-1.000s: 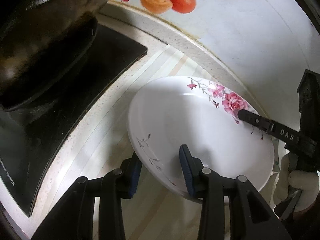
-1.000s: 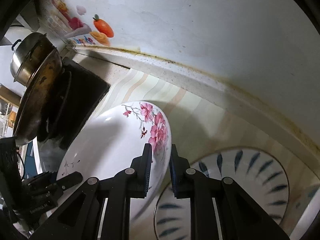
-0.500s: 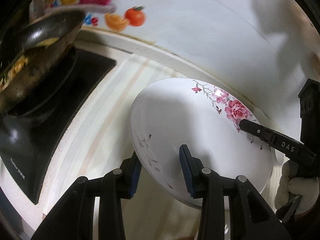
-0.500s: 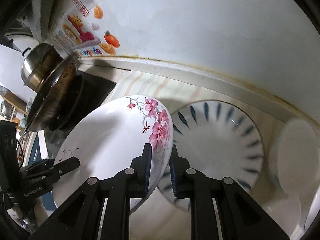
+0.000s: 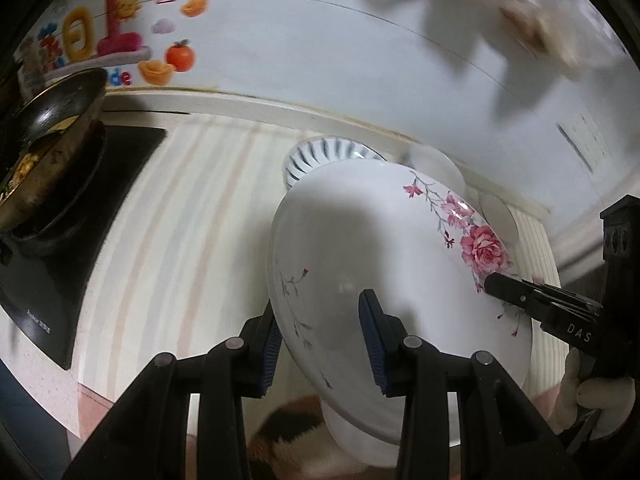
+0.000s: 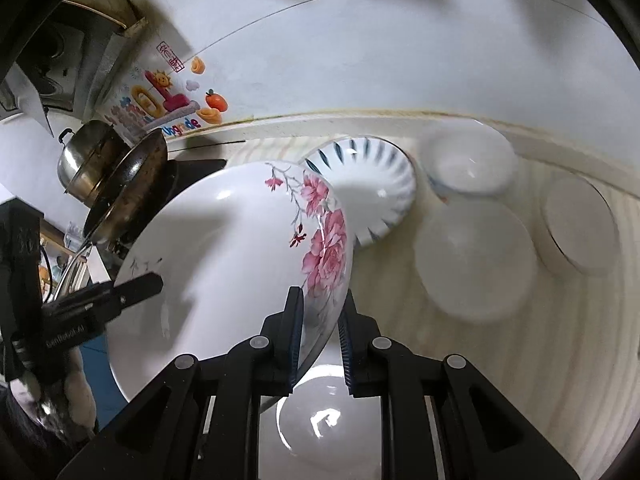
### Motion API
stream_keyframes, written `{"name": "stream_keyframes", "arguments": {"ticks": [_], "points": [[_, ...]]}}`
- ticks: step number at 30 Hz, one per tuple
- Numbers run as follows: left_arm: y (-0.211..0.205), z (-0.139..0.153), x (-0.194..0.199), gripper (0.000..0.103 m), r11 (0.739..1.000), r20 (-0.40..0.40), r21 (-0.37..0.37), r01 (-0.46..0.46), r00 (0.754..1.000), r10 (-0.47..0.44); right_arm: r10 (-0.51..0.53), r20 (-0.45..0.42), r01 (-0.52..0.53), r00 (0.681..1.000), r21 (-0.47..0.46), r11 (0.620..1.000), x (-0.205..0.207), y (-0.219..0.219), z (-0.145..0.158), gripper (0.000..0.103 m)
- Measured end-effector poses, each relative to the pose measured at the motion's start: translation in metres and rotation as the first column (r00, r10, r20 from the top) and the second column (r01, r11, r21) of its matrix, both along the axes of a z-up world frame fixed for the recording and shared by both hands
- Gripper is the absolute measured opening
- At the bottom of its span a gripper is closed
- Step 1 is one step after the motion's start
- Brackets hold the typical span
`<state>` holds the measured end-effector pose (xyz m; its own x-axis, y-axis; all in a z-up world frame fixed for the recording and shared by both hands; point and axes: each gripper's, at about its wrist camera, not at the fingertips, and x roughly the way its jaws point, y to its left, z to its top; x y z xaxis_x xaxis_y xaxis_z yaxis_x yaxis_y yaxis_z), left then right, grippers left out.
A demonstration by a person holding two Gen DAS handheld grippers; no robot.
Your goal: Organize plates and bowls
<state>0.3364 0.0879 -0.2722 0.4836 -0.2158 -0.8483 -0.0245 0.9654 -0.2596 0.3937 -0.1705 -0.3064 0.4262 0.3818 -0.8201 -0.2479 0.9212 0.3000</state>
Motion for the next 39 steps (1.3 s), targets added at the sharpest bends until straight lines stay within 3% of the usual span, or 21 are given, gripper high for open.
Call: {"name": "stream_keyframes", "arguments": {"ticks": [8,13,24,39], "points": [[-0.032,-0.026,-0.016,0.034,0.992,-0.067,-0.007,0.128,0.989,-0.128,-0.092,-0.028,0.093,0.995,0.026,0.995,-0.07,-0.053,-0.015,0.019],[-0.048,-0.045,-0.019,0.034,0.985,-0.121,0.005,0.17,0.978,-0.168,-0.127,-0.071,0.129,0.989,0.026,0.991,-0.093,-0.071,-0.038,0.019],[-0.062,-0.081,-0.013,0.034,0.975,-0.239,0.044,0.216,0.95,-0.199,-0.137,-0.146,0.143,0.98,0.034,0.989,-0.091,-0.078,-0.078,0.019],[-0.063,-0.098,-0.019,0.035,0.954,-0.325,0.127,0.273,0.92,-0.22,-0.109,-0.265,0.121,0.958,0.032,0.992,-0.084,-0.071,-0.107,0.018]]}}
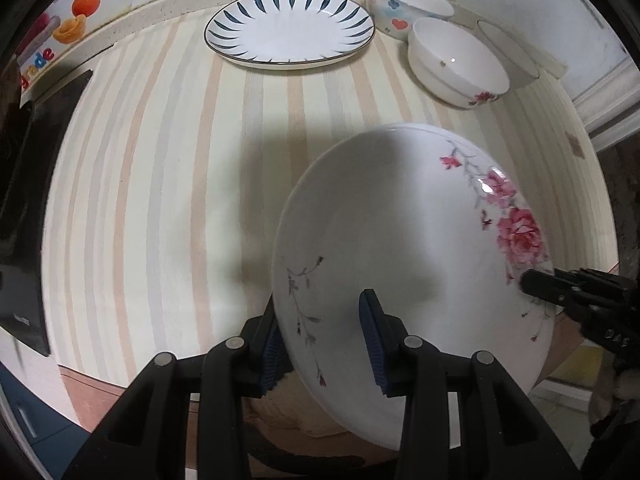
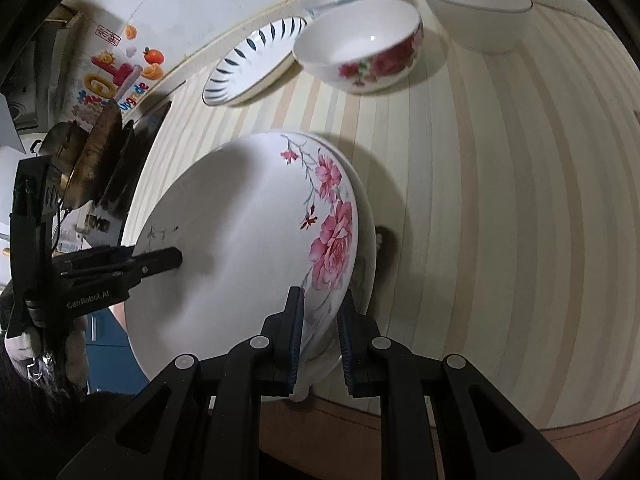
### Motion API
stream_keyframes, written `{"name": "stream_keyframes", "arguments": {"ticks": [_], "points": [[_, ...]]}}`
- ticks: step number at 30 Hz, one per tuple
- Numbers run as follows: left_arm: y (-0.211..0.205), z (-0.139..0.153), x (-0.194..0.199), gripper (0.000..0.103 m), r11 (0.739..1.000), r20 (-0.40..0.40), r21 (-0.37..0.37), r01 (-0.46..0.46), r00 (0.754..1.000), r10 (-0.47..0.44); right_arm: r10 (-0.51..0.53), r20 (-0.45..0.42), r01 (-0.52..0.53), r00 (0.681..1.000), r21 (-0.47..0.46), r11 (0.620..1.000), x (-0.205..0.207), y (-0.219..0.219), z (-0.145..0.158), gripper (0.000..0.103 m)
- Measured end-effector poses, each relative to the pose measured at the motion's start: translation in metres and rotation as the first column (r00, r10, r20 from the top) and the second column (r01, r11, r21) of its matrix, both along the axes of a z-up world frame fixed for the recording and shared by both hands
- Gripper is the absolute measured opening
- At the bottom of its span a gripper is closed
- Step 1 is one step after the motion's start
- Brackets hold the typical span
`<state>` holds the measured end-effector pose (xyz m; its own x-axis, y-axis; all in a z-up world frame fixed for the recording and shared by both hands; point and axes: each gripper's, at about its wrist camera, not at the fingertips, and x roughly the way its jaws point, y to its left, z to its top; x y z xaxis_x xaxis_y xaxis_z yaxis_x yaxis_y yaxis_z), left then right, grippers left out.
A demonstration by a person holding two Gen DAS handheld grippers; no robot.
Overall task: Organize plates and bowls
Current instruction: 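Release the pink plate and grasp the blue-leaf plate rim with both grippers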
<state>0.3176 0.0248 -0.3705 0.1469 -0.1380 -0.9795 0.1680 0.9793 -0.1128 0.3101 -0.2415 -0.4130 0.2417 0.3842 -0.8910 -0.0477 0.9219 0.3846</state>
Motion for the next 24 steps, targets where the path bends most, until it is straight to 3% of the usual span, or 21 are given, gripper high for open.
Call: {"name": "stream_keyframes", "arguments": {"ticks": [8,15,19,21,23,24], "points": [[0.008,-0.005,-0.003,0.034,1.0,-0.032,-0.003,0.022,0.999,-0.023,-0.036,-0.095,0.037,0.995,0.004,0.999,0.004,-0.002,0.004,0.021],[0.042,0.033,0.015,0.034,0.999,0.026,-0.03,-0.019,0.999,0.02,-0.057,-0.095,0.051,0.994,-0.065,0.997,0.013,-0.017,0.024,0.021],[0.062,0.062,0.053,0.035,0.998,0.092,-0.038,-0.041,0.995,0.045,-0.102,-0.036,0.101,0.994,-0.027,0.994,0.044,-0.011,0.061,0.022],[0.072,0.071,0.083,0.035,0.998,0.114,-0.032,-0.054,0.992,0.057,-0.105,0.0,0.105,0.994,0.011,0.994,0.072,0.005,0.08,0.027],[0.081,0.076,0.117,0.035,0.997,0.13,-0.034,-0.071,0.989,0.075,-0.12,0.029,0.119,0.992,0.032,0.992,0.101,0.021,0.093,0.04],[0.086,0.075,0.134,0.035,0.996,0.126,-0.031,-0.079,0.989,0.082,-0.121,0.043,0.119,0.992,0.035,0.992,0.115,0.028,0.097,0.04]]}}
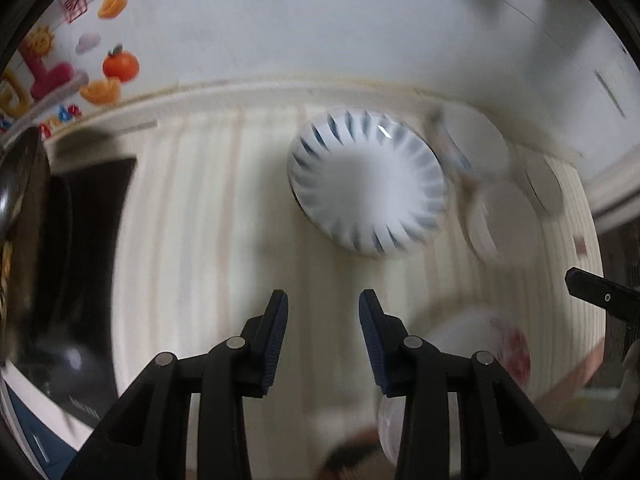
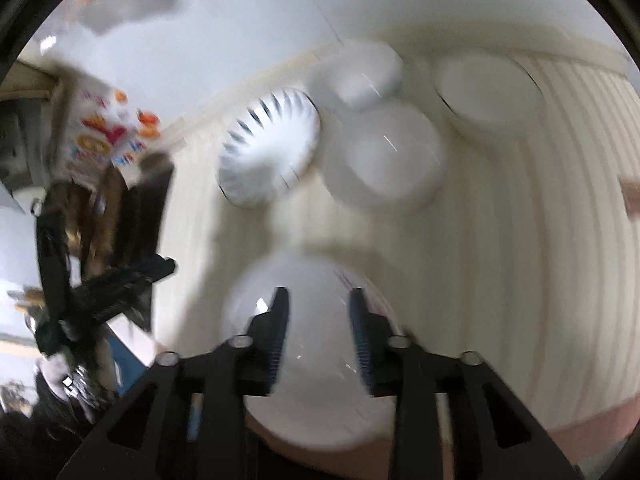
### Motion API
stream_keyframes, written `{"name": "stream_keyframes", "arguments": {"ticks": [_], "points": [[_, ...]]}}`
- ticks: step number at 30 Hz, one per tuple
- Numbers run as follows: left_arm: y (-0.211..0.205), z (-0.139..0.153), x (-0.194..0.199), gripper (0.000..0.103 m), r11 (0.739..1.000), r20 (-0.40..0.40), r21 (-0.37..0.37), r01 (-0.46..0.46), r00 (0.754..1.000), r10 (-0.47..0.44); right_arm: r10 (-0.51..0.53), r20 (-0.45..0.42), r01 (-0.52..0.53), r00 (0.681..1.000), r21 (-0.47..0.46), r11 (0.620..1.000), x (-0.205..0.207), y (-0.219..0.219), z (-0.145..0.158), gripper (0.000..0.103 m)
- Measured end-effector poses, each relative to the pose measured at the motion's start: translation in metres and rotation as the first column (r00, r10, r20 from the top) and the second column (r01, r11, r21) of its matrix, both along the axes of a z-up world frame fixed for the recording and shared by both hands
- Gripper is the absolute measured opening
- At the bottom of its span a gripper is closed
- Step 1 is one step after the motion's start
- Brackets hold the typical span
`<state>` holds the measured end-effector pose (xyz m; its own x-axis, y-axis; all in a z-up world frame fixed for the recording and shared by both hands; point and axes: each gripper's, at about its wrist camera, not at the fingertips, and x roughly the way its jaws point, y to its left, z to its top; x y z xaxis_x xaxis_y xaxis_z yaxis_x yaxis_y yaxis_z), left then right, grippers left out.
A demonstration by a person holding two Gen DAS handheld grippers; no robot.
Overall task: Organize plates and bowls
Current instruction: 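Release the pink plate and grasp the blue-leaf plate rim with both grippers, then carry the blue-leaf plate with both grippers and lower it onto the plate stack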
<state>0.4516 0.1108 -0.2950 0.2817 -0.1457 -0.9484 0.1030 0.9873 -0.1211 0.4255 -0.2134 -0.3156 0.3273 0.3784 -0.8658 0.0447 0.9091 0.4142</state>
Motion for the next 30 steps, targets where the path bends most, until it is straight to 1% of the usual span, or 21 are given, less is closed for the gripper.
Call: {"name": "stream_keyframes", "arguments": {"ticks": [1,3,5,6,8,10,12,13,16,18,20,21,24,25,28,30], "points": [[0.003,-0.003,0.015,0.035,1.0,-0.011,0.002,-0.006,1.0,0.006,-0.002,0.012,0.002,1.0,-0.009,1.0,0.022,0.012,0.002,0.04],[0.009,-0.011,0.047,0.035,1.0,-0.033,0.004,-0.014,0.999,0.014,-0.015,0.014,0.016,1.0,-0.024,1.0,0.053,0.025,0.0,0.04],[0.01,-0.021,0.077,0.035,1.0,-0.048,0.009,-0.017,0.999,0.018,-0.026,-0.016,0.025,1.0,-0.056,0.998,0.088,0.04,-0.01,0.04],[0.011,-0.025,0.086,0.035,1.0,-0.057,0.01,-0.014,0.998,0.015,-0.033,-0.029,0.031,0.999,-0.063,0.998,0.103,0.044,-0.017,0.04],[0.012,-0.038,0.107,0.034,1.0,-0.082,0.008,-0.01,0.997,0.01,-0.045,-0.079,0.038,0.996,-0.087,0.995,0.131,0.052,-0.032,0.04],[0.011,-0.051,0.123,0.034,1.0,-0.12,-0.005,-0.004,0.993,0.003,-0.054,-0.12,0.041,0.991,-0.102,0.994,0.15,0.055,-0.047,0.04],[0.007,-0.062,0.132,0.034,1.0,-0.155,-0.024,0.0,0.988,-0.004,-0.065,-0.162,0.042,0.985,-0.138,0.989,0.163,0.053,-0.061,0.04],[0.005,-0.069,0.137,0.034,0.999,-0.173,-0.032,0.004,0.985,-0.009,-0.069,-0.173,0.044,0.982,-0.142,0.989,0.166,0.053,-0.067,0.039],[0.0,-0.09,0.148,0.034,0.999,-0.216,-0.034,0.024,0.976,-0.031,-0.076,-0.203,0.044,0.976,-0.156,0.987,0.174,0.047,-0.083,0.032],[-0.003,-0.1,0.151,0.034,0.999,-0.232,-0.032,0.035,0.972,-0.041,-0.083,-0.211,0.046,0.974,-0.171,0.984,0.176,0.044,-0.089,0.031],[-0.008,-0.11,0.155,0.034,0.998,-0.252,-0.035,0.052,0.966,-0.06,-0.085,-0.219,0.044,0.972,-0.184,0.982,0.176,0.043,-0.093,0.027],[-0.009,-0.114,0.156,0.034,0.998,-0.259,-0.036,0.055,0.964,-0.063,-0.082,-0.226,0.037,0.971,-0.193,0.98,0.177,0.044,-0.095,0.026],[-0.013,-0.119,0.16,0.033,0.996,-0.249,-0.065,0.068,0.965,-0.082,-0.078,-0.243,0.021,0.967,-0.226,0.974,0.181,0.049,-0.104,0.023],[-0.015,-0.118,0.16,0.03,0.995,-0.238,-0.065,0.077,0.967,-0.09,-0.074,-0.25,0.012,0.965,-0.242,0.97,0.183,0.051,-0.108,0.02],[-0.015,-0.118,0.159,0.029,0.995,-0.225,-0.061,0.078,0.97,-0.09,-0.07,-0.251,-0.003,0.966,-0.278,0.96,0.188,0.056,-0.116,0.013],[-0.015,-0.116,0.156,0.029,0.995,-0.211,-0.057,0.078,0.974,-0.088,-0.063,-0.236,-0.009,0.97,-0.292,0.956,0.188,0.059,-0.117,0.013]]}}
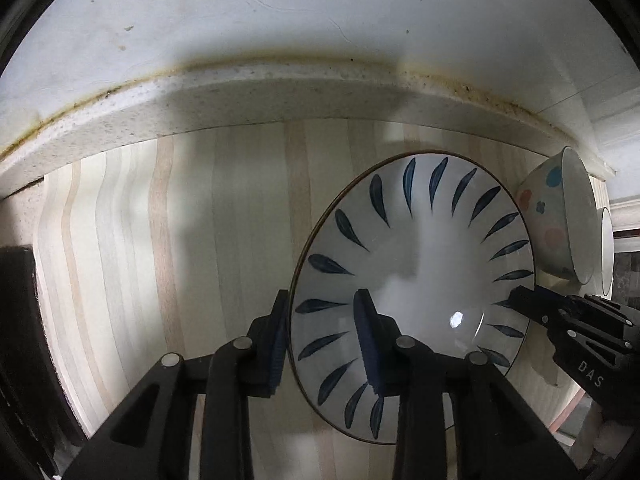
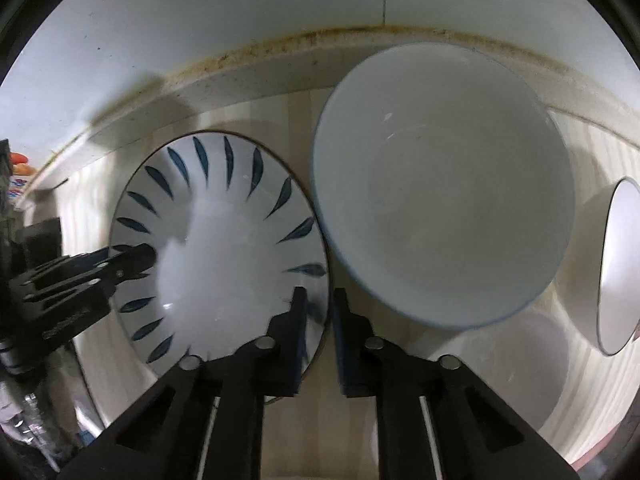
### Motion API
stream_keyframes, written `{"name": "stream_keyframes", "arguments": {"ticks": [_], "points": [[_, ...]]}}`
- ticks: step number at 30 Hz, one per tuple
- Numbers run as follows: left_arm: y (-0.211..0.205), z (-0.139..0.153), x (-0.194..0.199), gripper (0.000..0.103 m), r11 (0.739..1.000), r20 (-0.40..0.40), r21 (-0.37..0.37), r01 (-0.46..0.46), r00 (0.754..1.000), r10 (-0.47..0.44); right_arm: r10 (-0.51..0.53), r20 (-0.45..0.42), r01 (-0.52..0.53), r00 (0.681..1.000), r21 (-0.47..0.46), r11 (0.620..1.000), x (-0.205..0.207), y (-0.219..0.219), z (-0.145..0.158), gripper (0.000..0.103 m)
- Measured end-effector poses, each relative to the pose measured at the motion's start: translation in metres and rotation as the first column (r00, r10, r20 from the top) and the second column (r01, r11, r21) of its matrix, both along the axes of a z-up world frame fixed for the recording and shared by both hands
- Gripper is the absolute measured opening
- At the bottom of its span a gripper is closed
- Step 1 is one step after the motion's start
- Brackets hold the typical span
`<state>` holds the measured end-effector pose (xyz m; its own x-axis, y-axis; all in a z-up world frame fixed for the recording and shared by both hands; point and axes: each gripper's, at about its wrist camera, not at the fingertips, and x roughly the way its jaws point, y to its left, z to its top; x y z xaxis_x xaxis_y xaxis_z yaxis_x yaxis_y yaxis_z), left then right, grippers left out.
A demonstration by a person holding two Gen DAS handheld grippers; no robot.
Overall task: Organize plates and bowls
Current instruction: 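Carry the blue-leaf plate with both grippers and lower it onto the plate stack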
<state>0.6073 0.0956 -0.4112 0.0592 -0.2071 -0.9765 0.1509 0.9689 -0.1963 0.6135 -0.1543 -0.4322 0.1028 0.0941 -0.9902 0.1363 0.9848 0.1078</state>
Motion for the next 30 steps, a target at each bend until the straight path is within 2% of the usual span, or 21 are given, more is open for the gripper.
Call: {"name": "stream_keyframes", "arguments": {"ticks": [11,23,30], "points": [[-0.001,0.046,-0.039,0.029,1.0,0.107,0.002,0.008,0.994,-0.008,0.02,0.039,-0.022,0.999,0.052,0.998,-0.02,0.0,0.013,0.012],[0.007,0.101,-0.091,0.029,1.0,0.165,-0.018,-0.01,0.986,0.013,0.058,0.113,-0.068,0.992,0.093,0.993,-0.054,-0.004,0.066,0.012],[0.0,0.127,-0.136,0.029,1.0,0.181,-0.03,0.006,0.984,0.0,0.074,0.151,-0.091,0.986,0.109,0.99,-0.103,-0.02,0.099,0.012]]}}
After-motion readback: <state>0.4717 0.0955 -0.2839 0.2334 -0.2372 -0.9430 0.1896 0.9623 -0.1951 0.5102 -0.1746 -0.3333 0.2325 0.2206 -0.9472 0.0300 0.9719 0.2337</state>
